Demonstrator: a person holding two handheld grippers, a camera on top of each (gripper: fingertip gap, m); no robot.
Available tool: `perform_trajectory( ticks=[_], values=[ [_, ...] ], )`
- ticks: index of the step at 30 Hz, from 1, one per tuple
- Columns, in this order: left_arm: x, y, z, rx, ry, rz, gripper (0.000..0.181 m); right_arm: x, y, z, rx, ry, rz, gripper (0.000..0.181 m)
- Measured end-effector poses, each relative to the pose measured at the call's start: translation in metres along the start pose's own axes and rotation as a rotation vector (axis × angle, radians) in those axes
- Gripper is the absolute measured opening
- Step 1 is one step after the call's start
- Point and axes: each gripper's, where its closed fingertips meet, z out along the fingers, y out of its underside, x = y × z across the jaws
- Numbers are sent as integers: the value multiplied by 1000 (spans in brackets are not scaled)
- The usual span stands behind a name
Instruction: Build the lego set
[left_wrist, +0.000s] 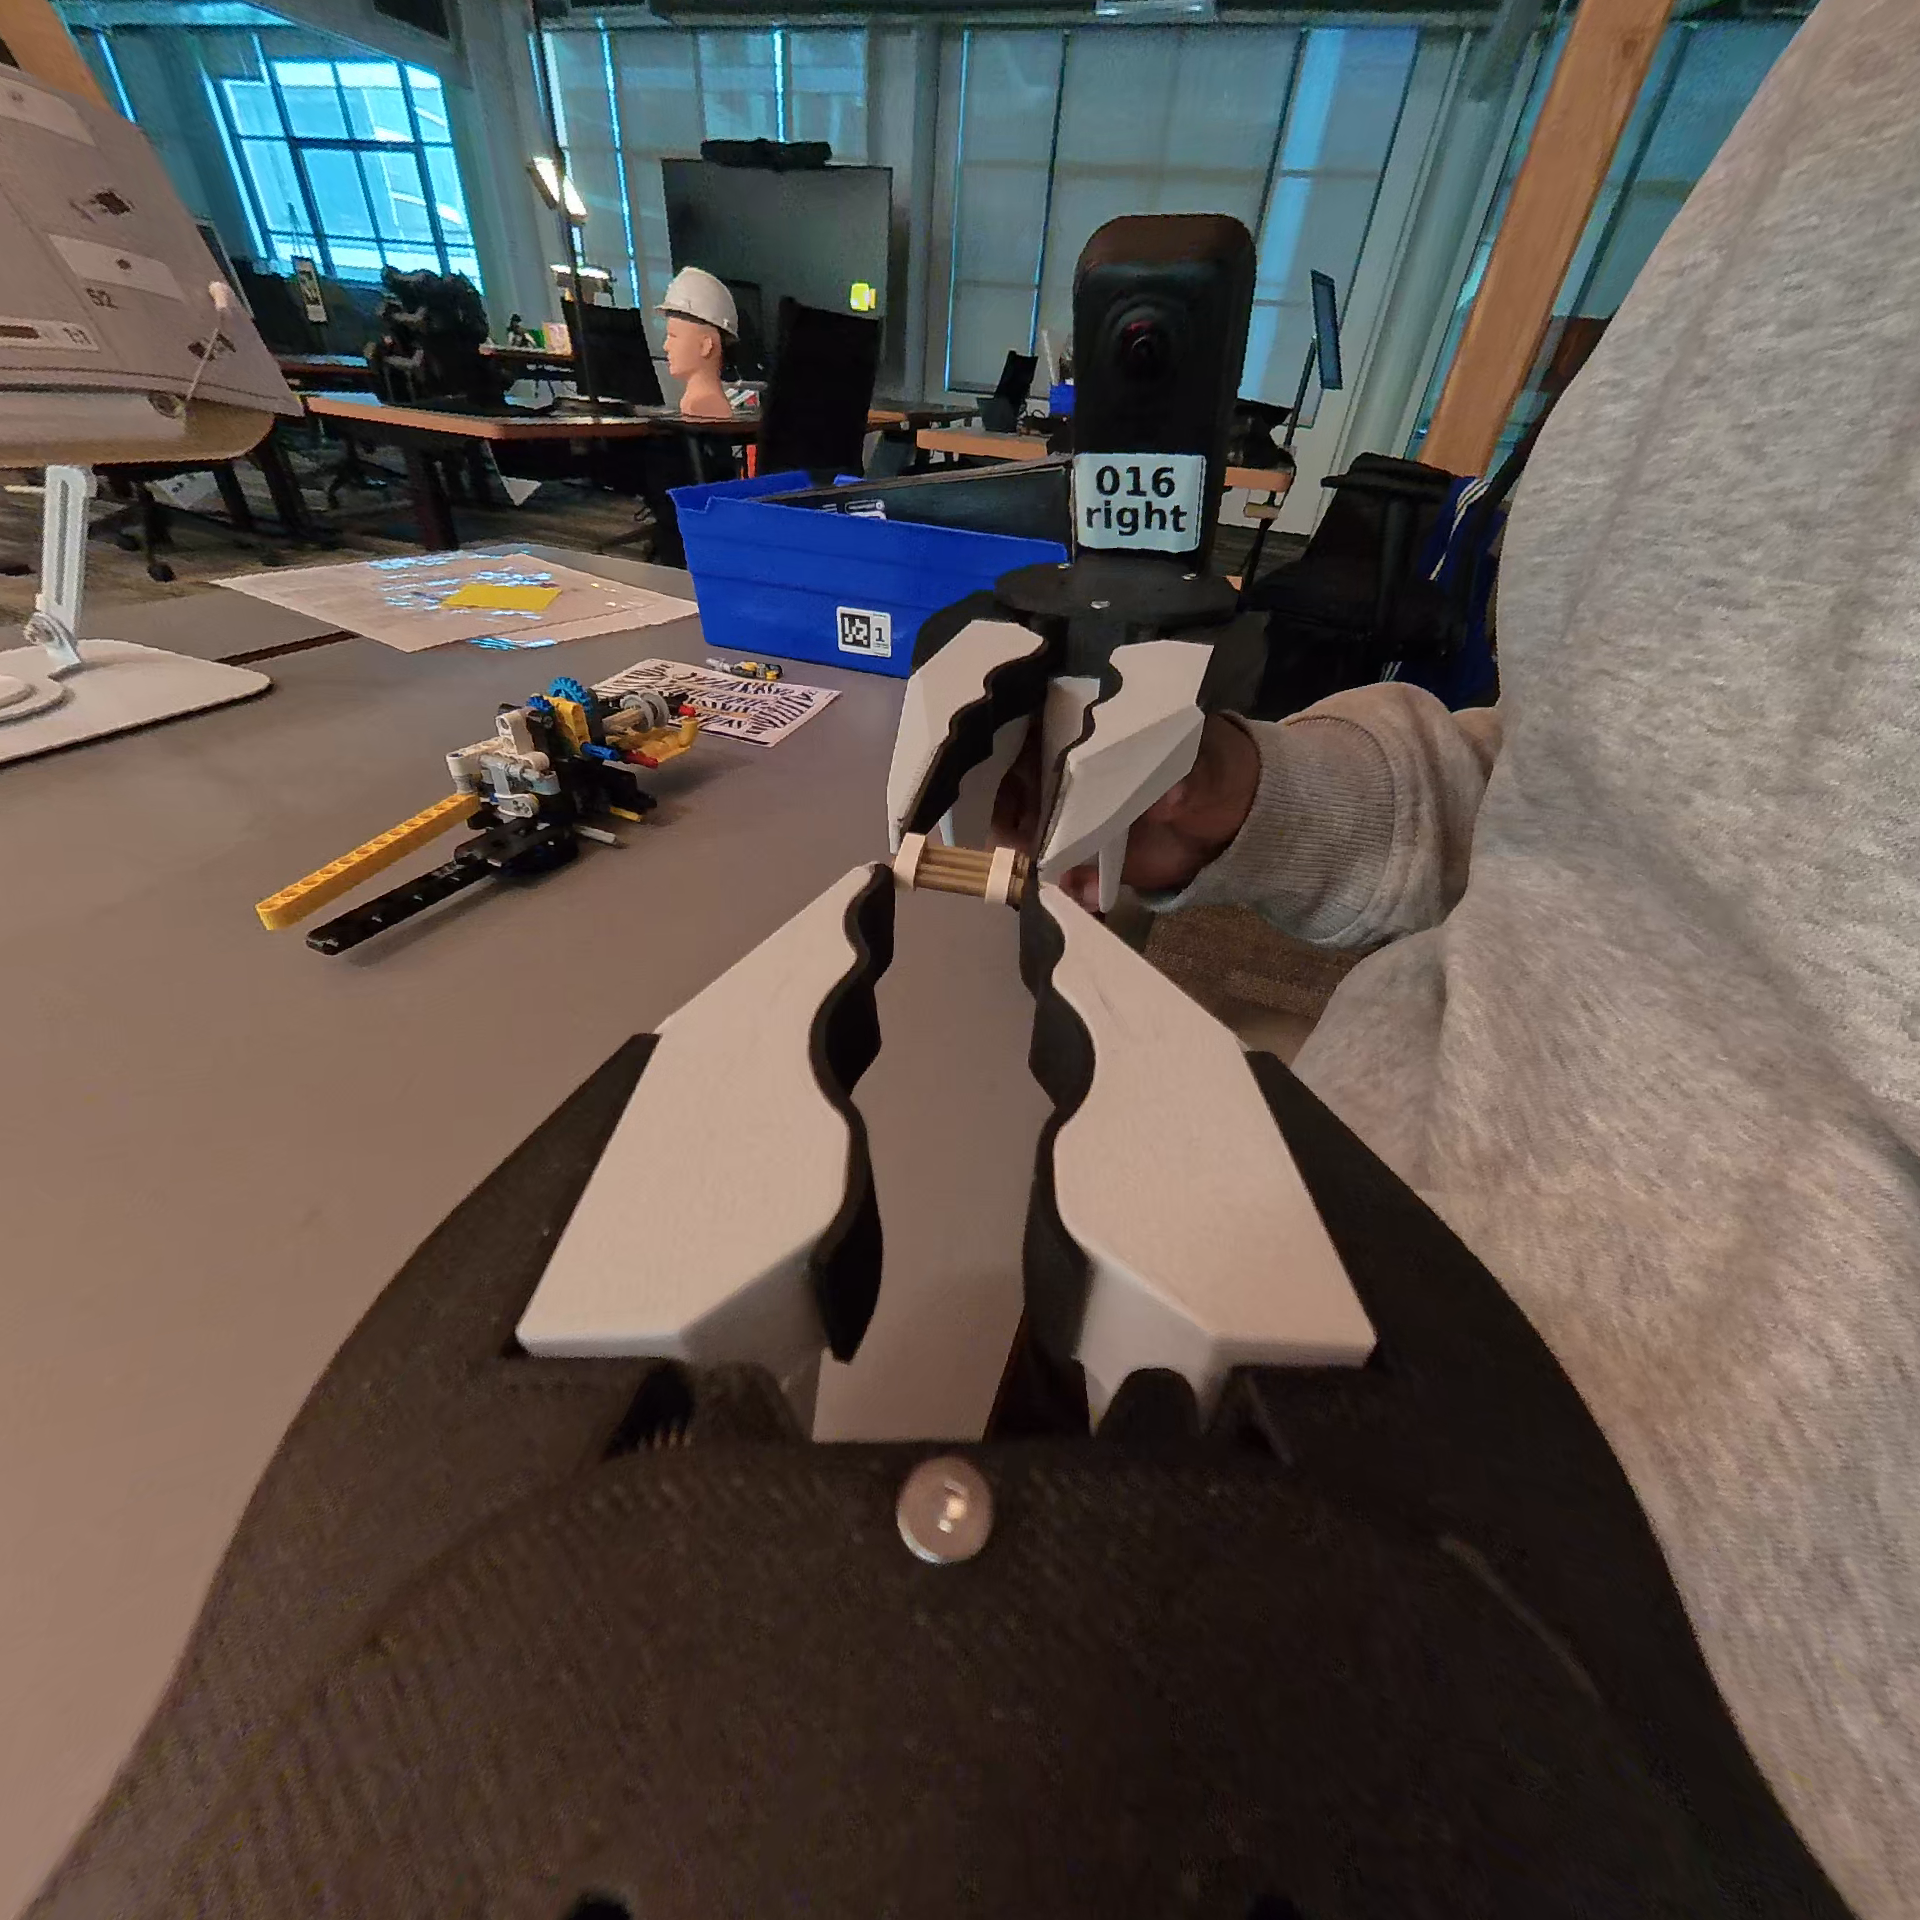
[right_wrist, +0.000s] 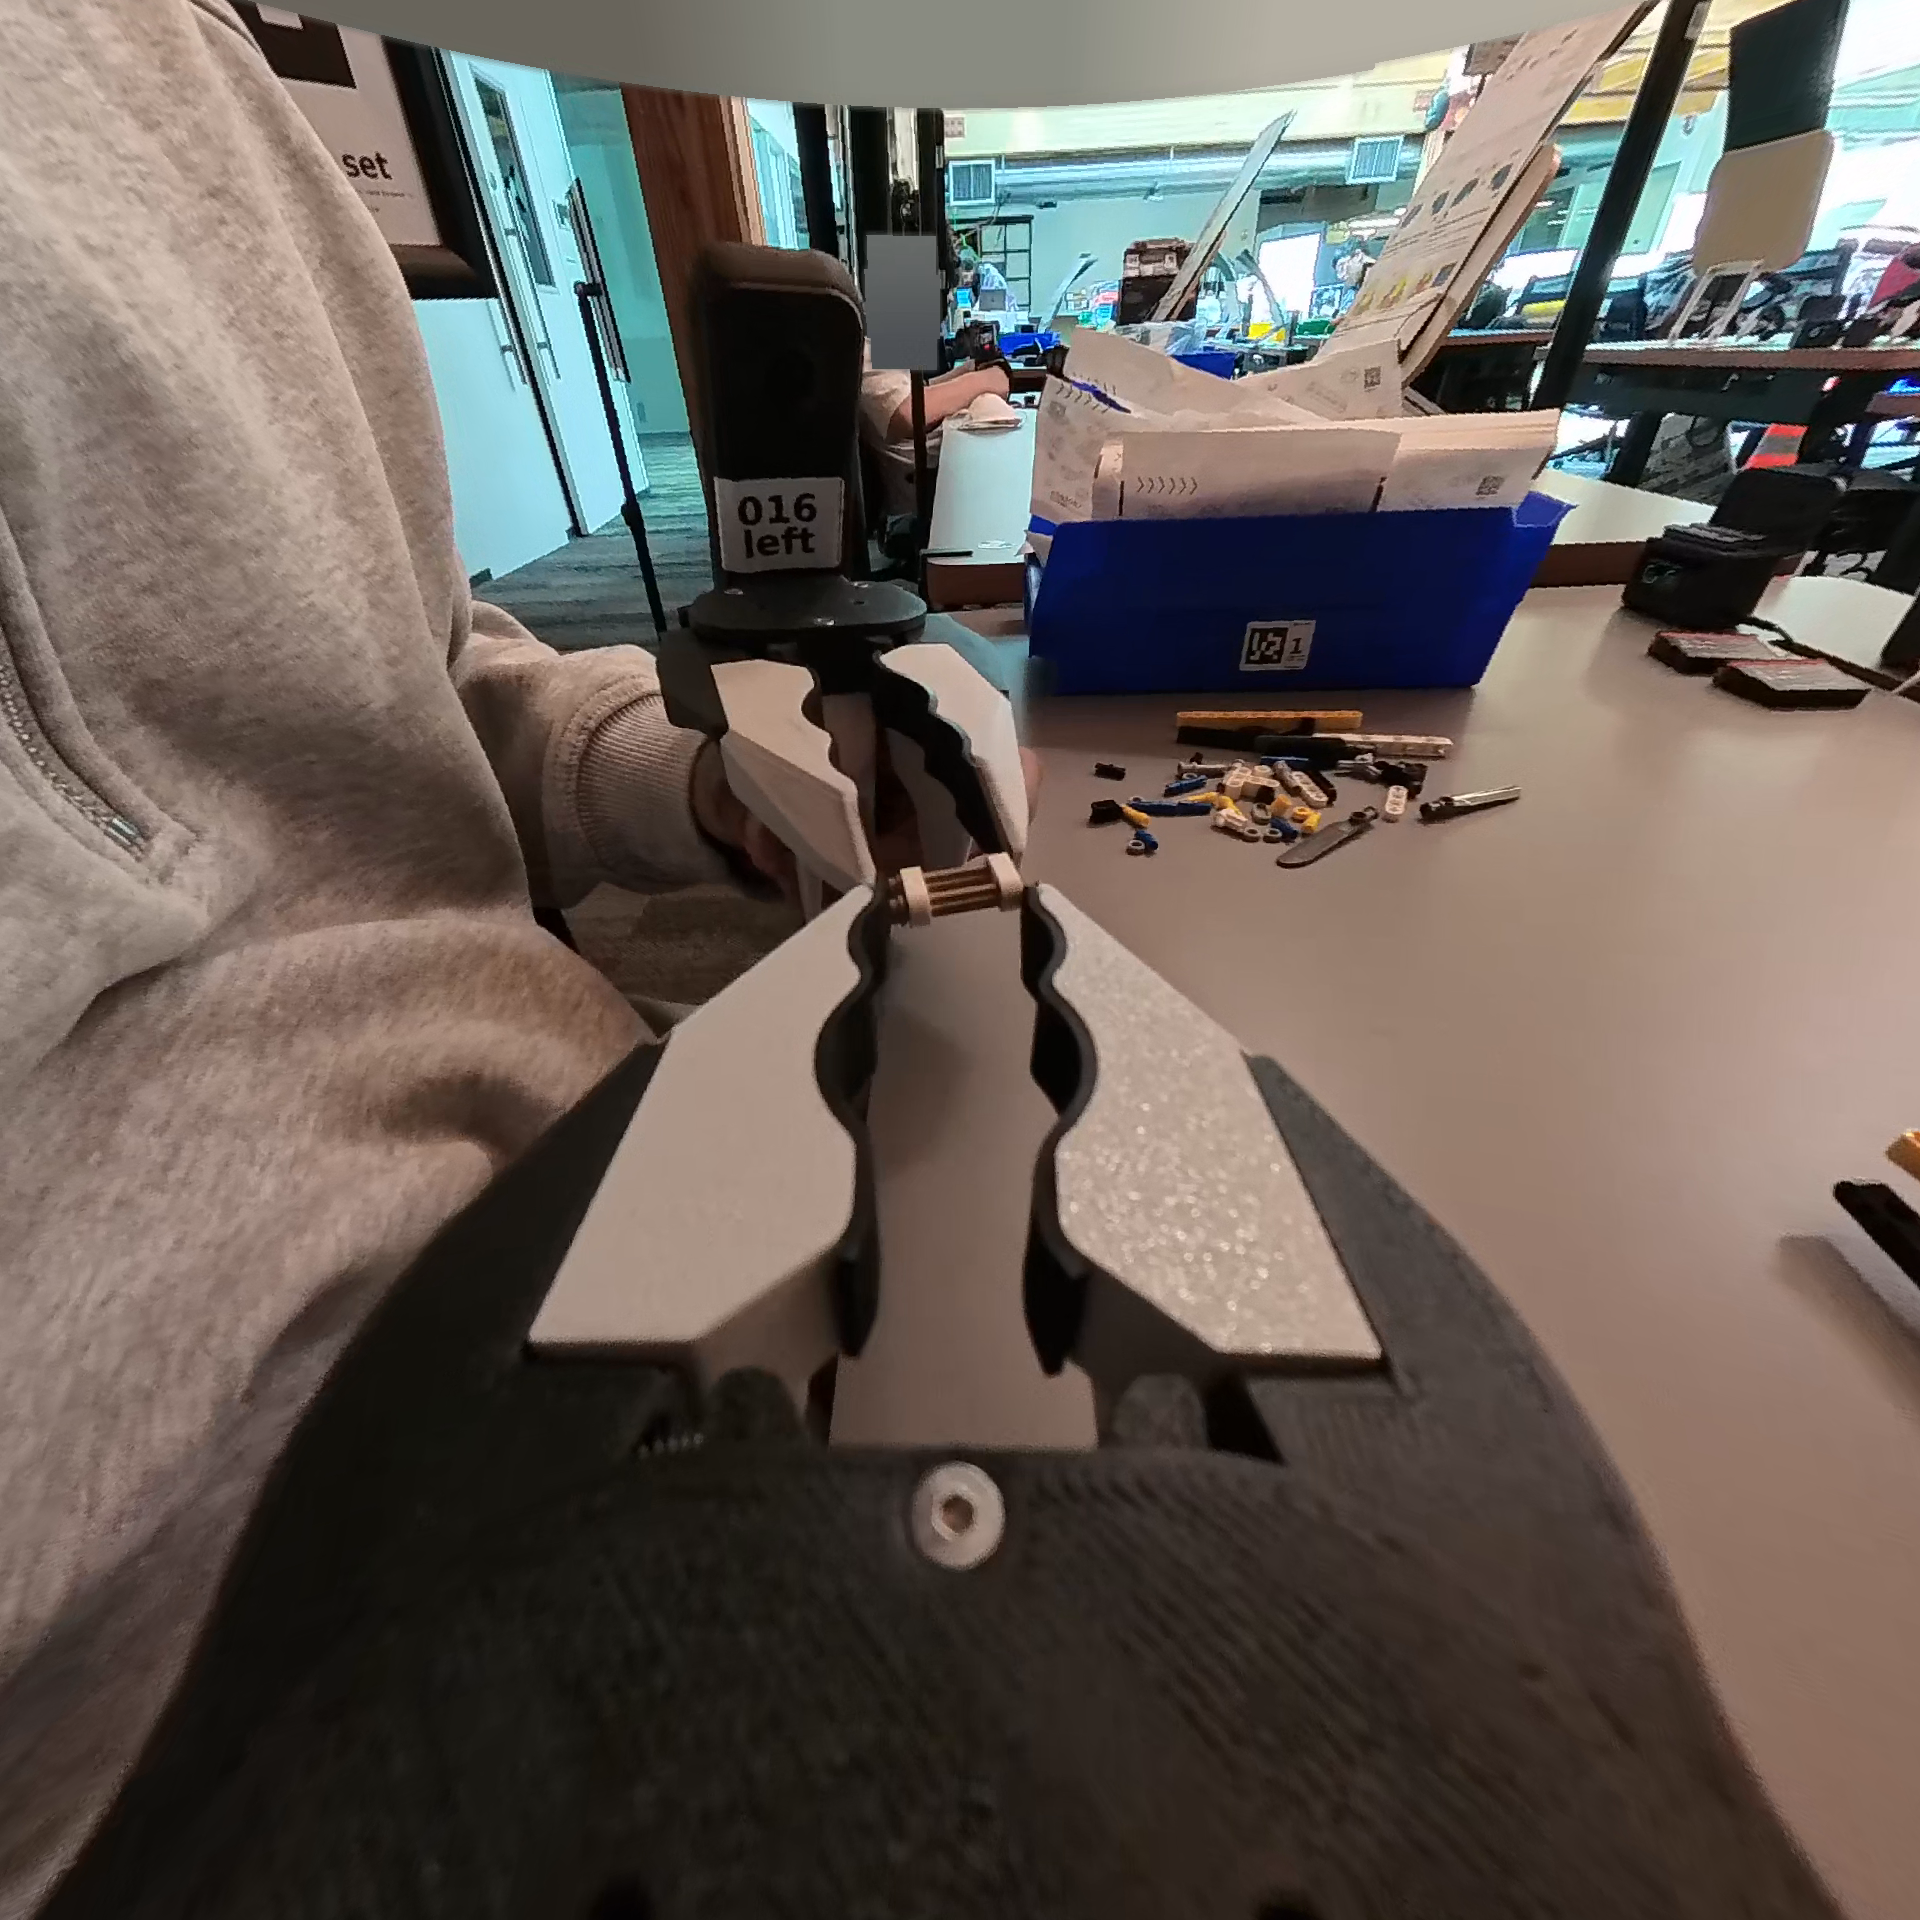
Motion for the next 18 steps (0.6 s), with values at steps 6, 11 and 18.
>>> perform_trajectory(
  ticks=[6, 11, 18],
  values=[
    [1, -1, 0, 6, -1, 6, 22, 1, 0, 1, -2, 11, -20, 24],
    [1, -1, 0, 10, -8, 14, 22, 2, -1, -2, -1, 15, -28, 23],
    [-1, -3, -1, 15, -22, 33, 22, 2, -3, 0, 13, 5, -8, 23]
  ],
)
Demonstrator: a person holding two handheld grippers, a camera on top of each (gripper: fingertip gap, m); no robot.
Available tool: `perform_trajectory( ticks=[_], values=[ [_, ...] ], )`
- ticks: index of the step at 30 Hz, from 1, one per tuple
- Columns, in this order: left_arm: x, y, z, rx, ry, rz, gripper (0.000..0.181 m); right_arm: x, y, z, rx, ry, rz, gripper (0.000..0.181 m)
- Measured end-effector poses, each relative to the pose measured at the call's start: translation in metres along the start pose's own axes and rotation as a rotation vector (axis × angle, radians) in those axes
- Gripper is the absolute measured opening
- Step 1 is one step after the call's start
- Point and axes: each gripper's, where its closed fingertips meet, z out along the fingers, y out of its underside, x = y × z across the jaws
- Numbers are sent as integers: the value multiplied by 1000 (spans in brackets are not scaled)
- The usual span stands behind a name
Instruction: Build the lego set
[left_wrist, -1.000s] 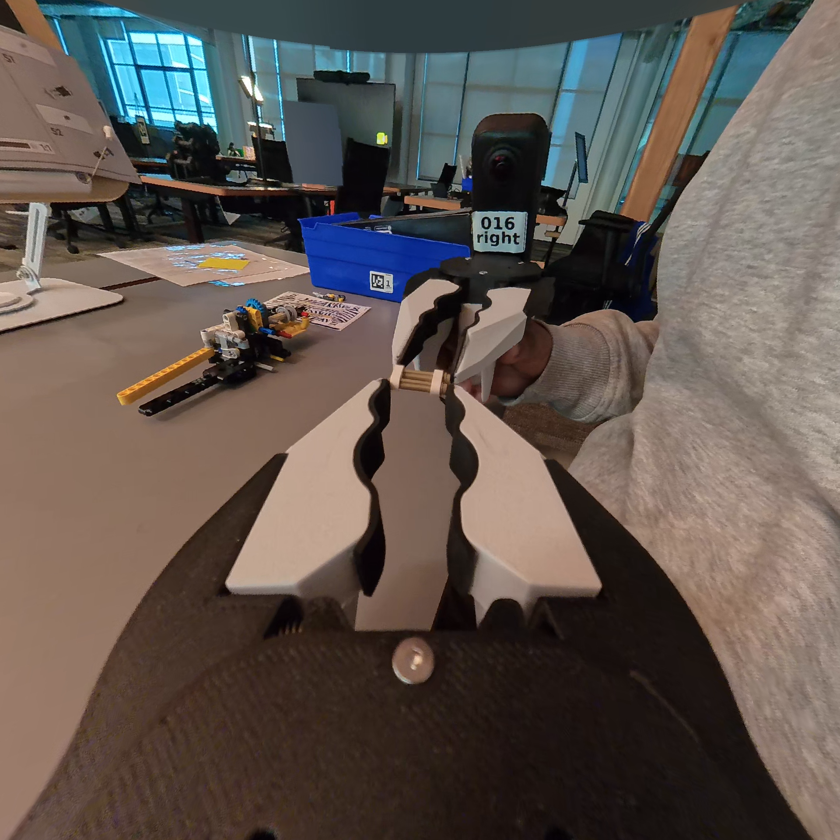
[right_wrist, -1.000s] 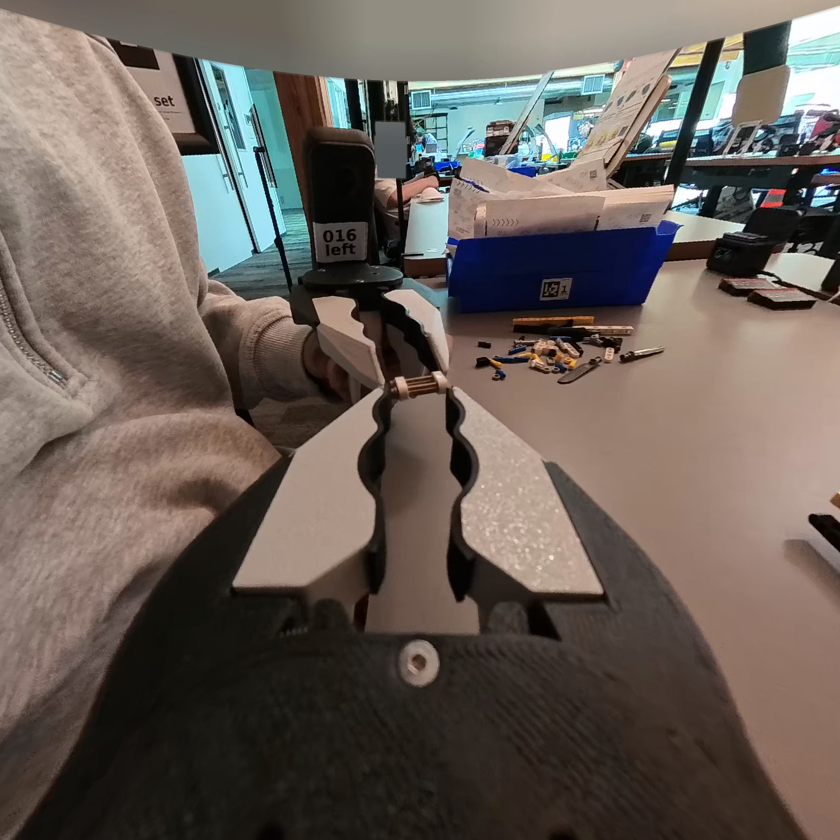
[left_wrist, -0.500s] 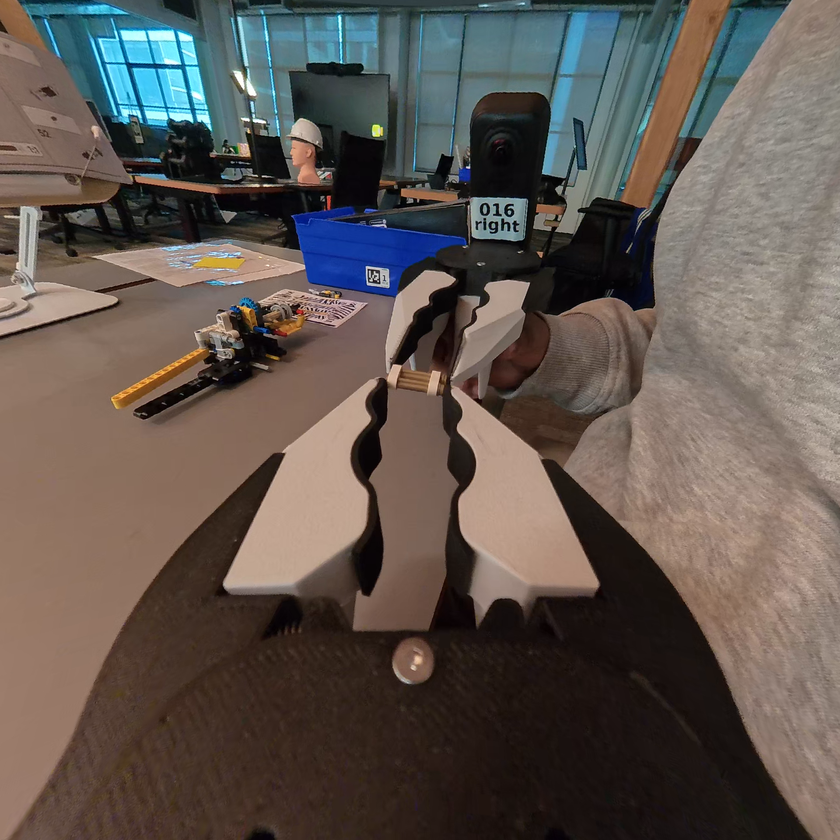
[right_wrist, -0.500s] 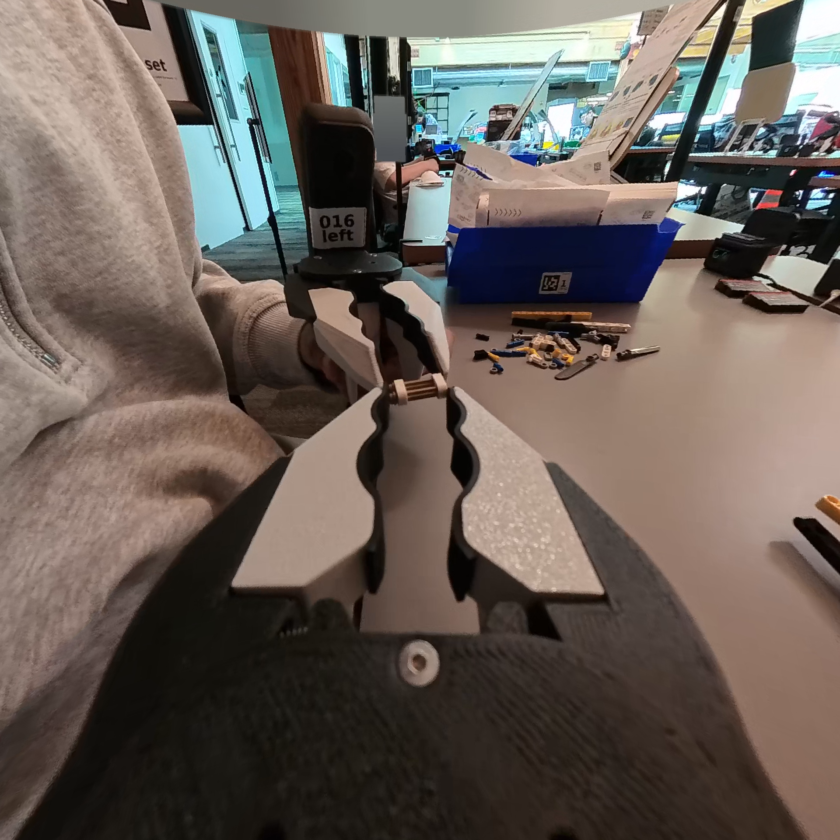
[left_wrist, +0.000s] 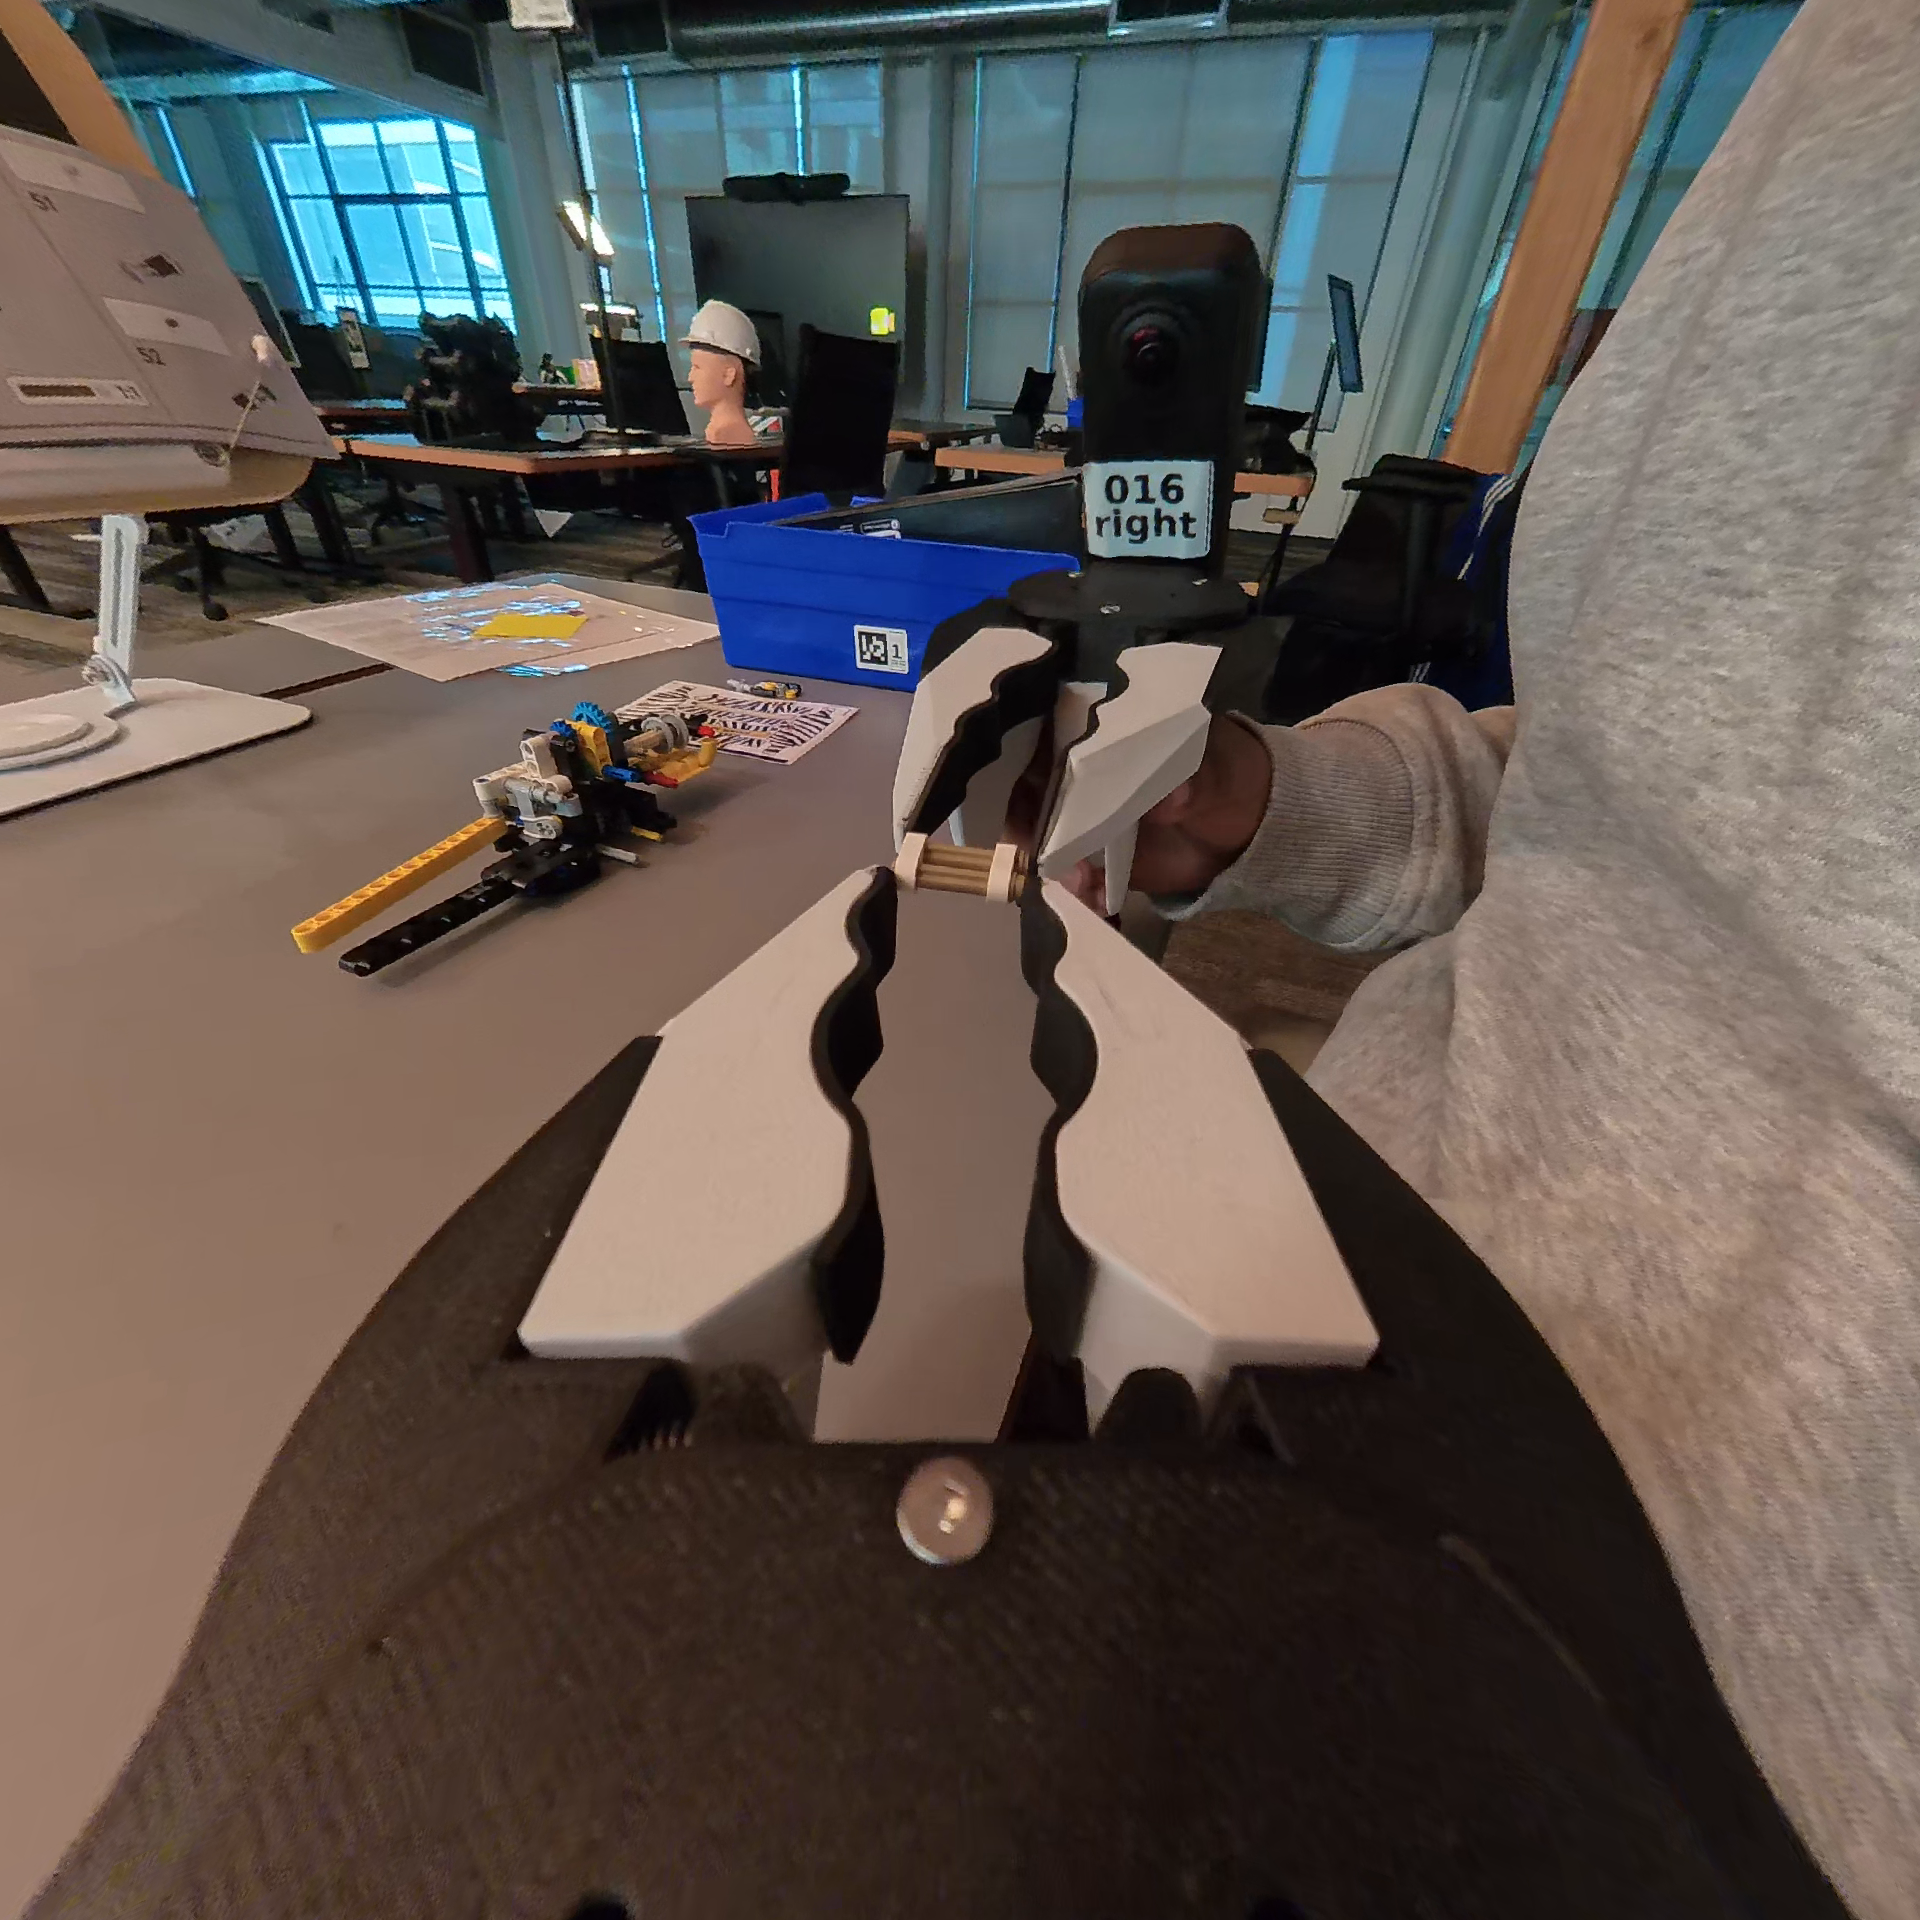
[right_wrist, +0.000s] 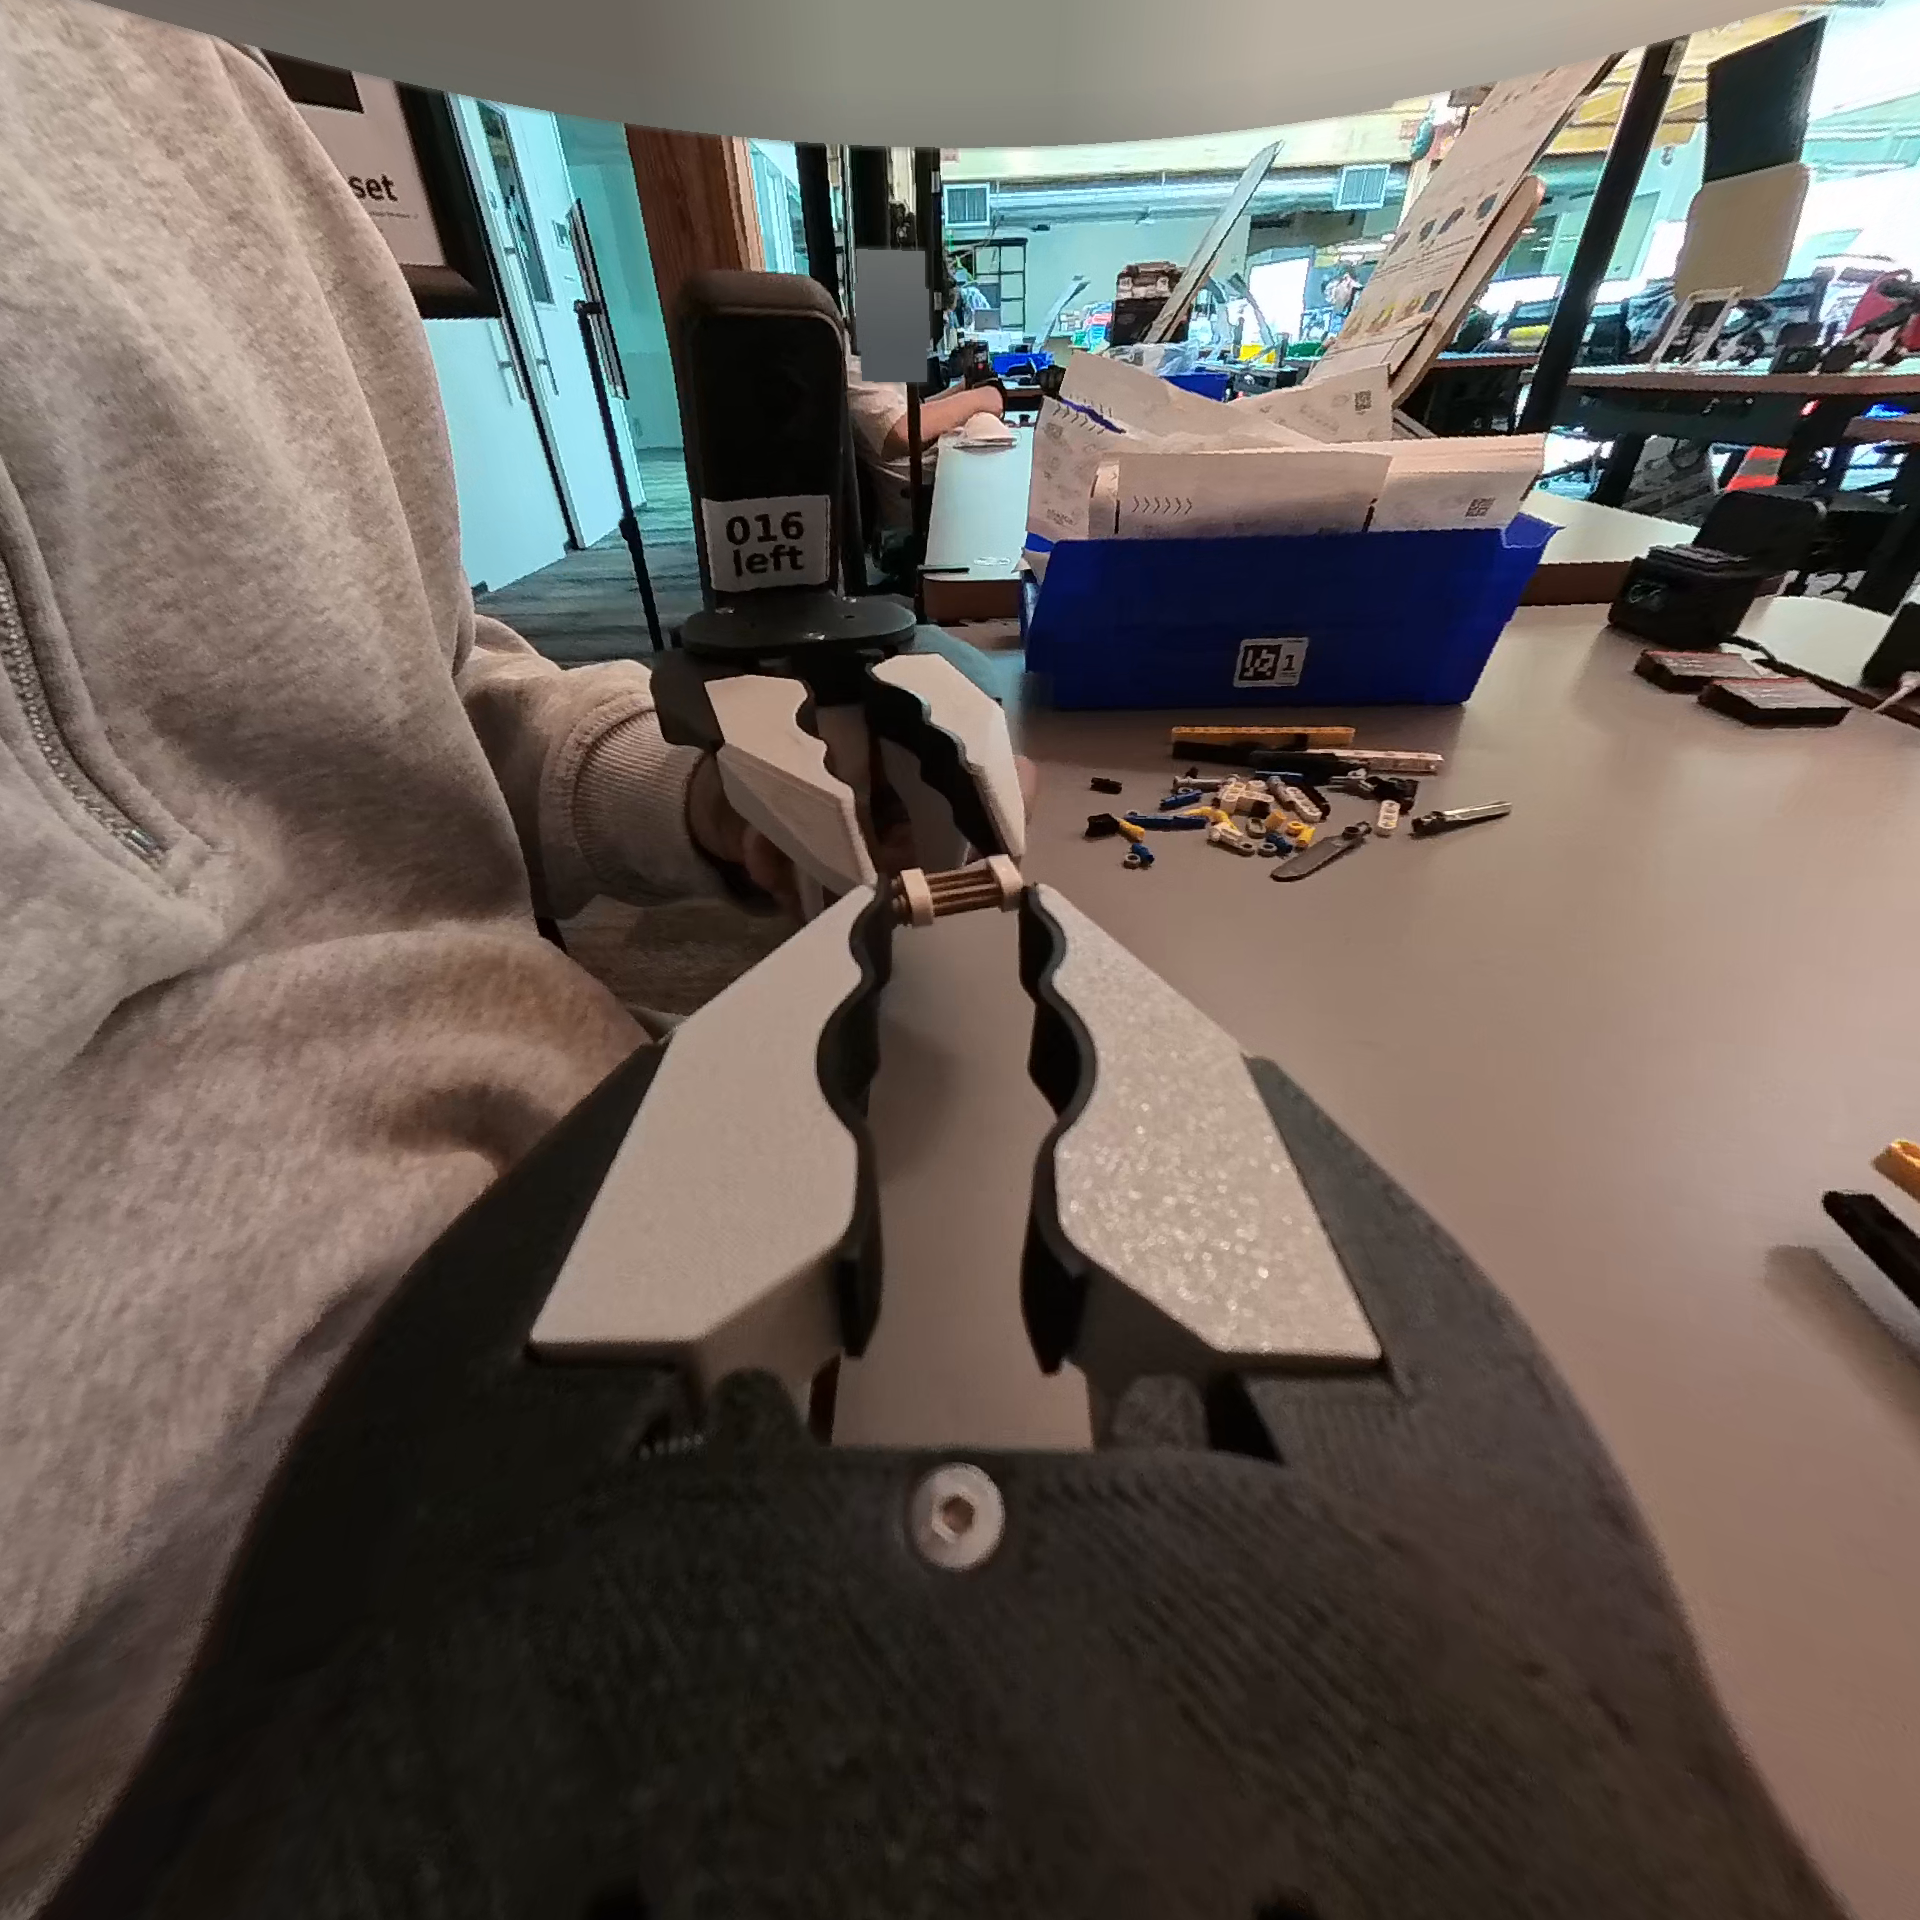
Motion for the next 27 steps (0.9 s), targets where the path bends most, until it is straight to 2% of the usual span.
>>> perform_trajectory(
  ticks=[27],
  values=[
    [-1, 9, 2, -55, 3, -95, 22, 2, 7, -1, -29, 1, 46, 23]
  ],
)
